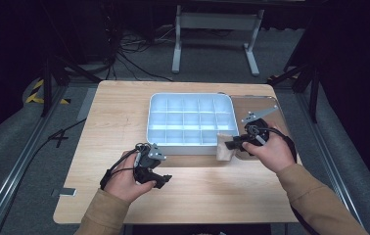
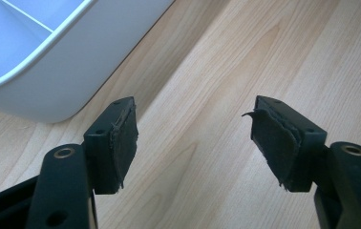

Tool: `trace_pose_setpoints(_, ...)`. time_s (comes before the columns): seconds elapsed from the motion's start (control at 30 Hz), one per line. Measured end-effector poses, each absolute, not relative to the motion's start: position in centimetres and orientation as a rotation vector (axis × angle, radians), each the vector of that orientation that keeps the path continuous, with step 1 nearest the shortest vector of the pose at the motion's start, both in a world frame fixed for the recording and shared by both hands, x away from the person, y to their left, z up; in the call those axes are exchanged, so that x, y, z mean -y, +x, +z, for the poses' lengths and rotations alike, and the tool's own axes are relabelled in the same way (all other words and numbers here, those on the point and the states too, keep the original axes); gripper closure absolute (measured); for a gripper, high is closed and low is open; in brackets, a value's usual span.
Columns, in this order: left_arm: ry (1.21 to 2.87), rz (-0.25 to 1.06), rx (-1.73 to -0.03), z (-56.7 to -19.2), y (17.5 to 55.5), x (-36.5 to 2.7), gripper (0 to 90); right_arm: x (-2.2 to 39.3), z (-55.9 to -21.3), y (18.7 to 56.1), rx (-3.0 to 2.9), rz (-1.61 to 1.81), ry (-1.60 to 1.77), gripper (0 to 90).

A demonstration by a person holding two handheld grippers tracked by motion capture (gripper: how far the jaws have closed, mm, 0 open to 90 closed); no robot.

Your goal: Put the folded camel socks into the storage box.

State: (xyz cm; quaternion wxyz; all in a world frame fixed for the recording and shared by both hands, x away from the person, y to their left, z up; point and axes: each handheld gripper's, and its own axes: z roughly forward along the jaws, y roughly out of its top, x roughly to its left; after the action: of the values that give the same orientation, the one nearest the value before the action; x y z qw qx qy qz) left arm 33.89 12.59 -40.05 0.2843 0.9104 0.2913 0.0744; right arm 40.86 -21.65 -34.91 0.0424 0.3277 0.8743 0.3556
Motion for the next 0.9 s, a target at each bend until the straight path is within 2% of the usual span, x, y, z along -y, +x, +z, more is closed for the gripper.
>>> trace_pose_setpoints(0.9,2.438,0.177,-0.786,-40.3,34.4,-12.9,33.7,23.0,-33.9,46.4,-2.638,0.975,1.002,74.5)
